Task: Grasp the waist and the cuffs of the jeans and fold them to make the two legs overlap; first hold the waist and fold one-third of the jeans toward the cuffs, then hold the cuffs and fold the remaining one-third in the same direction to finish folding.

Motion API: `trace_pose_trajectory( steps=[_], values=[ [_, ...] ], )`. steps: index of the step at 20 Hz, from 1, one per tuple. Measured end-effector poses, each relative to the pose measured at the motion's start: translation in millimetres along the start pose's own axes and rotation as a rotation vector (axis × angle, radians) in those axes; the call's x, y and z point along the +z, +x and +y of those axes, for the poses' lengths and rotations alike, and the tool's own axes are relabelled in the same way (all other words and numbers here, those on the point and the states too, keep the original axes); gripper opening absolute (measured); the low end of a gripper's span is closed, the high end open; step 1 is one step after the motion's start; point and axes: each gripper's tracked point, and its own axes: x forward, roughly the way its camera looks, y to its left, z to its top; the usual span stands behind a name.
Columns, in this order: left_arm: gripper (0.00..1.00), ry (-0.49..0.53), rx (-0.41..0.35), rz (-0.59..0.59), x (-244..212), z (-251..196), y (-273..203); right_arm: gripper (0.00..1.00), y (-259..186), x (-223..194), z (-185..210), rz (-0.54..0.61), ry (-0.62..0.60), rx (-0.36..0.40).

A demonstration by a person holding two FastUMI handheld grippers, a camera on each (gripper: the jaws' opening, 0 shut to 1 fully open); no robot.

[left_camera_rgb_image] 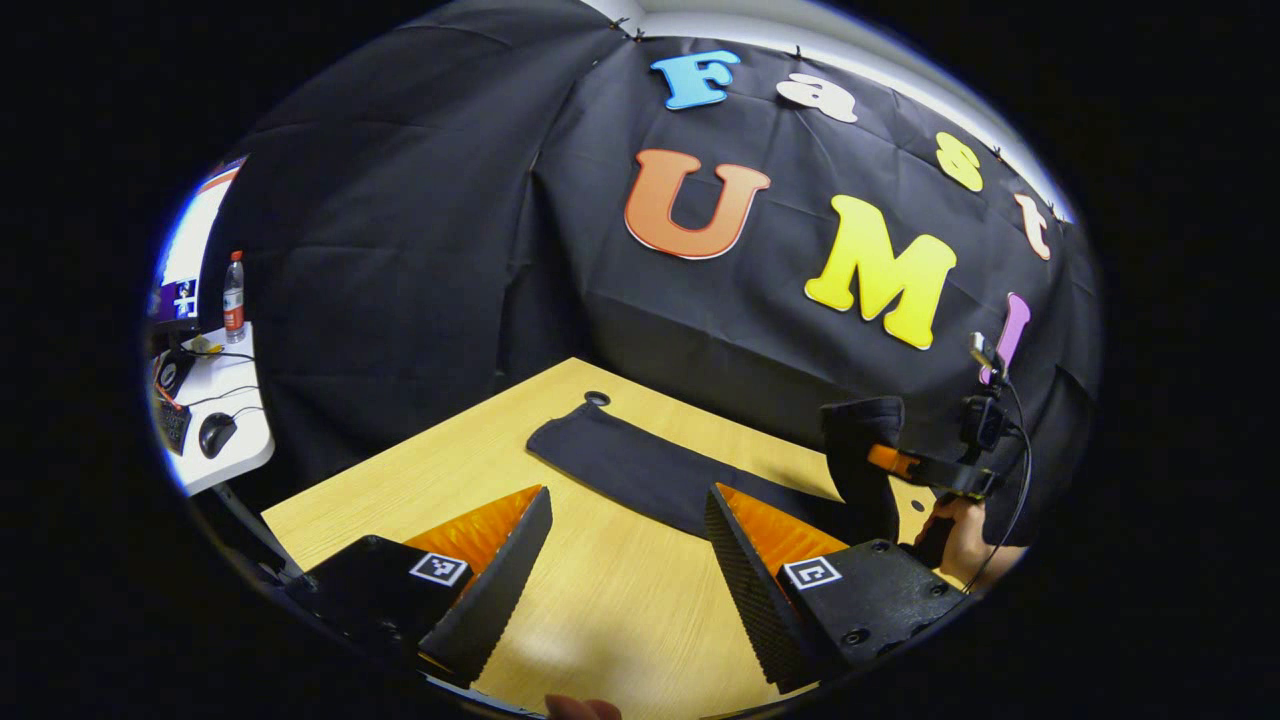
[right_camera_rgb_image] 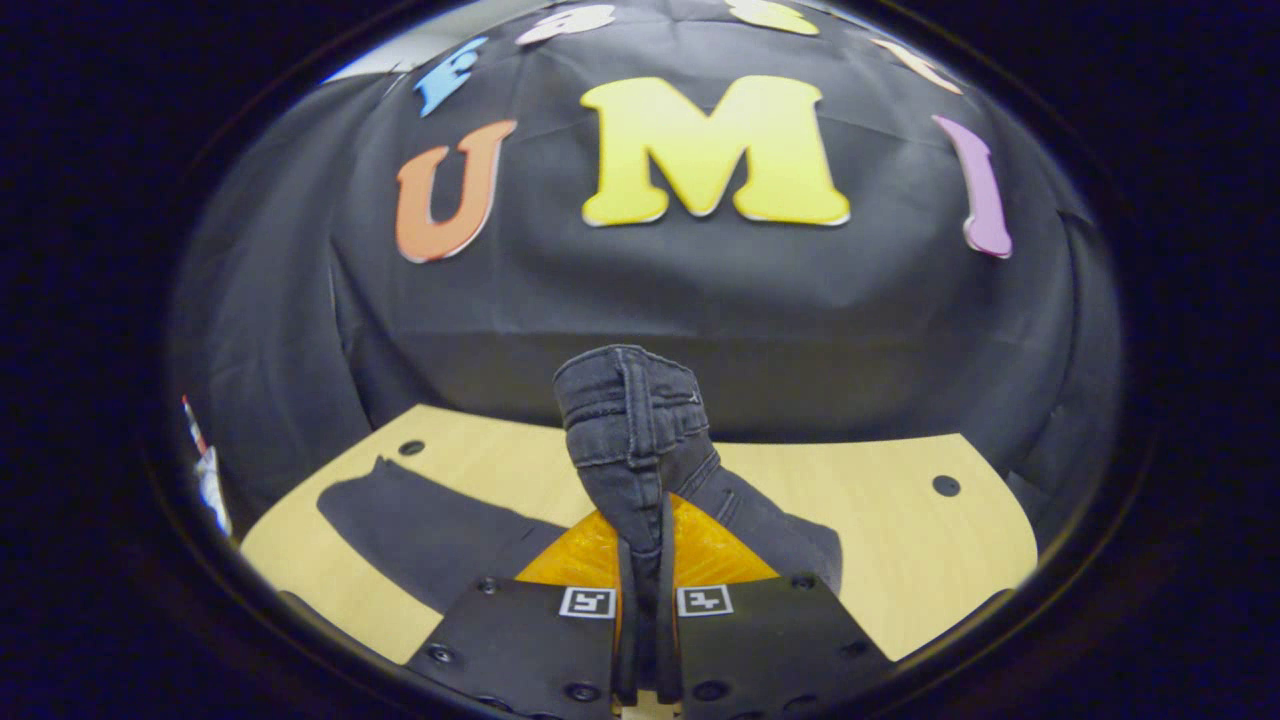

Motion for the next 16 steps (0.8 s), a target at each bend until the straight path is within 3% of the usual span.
trace_pose_trajectory(
  steps=[4,5,7,11,13,16],
  values=[
    [0.98,-0.020,0.048,-0.002,0,25,-4,0.08,10,-61,35,0.084,-0.152,0.026],
    [0.99,-0.024,0.055,-0.005,2,28,-4,0.03,9,-74,41,0.100,-0.183,0.033],
    [0.99,-0.032,0.058,-0.008,4,29,-3,0.08,9,-104,49,0.142,-0.234,0.041],
    [0.99,-0.030,0.045,-0.008,5,26,2,0.08,11,-133,48,0.183,-0.262,0.047],
    [0.99,-0.021,0.037,-0.012,8,23,5,0.10,9,-135,58,0.193,-0.217,0.115],
    [0.99,-0.021,0.027,0.002,4,21,11,0.77,4,-137,67,0.211,-0.207,0.163]
  ],
)
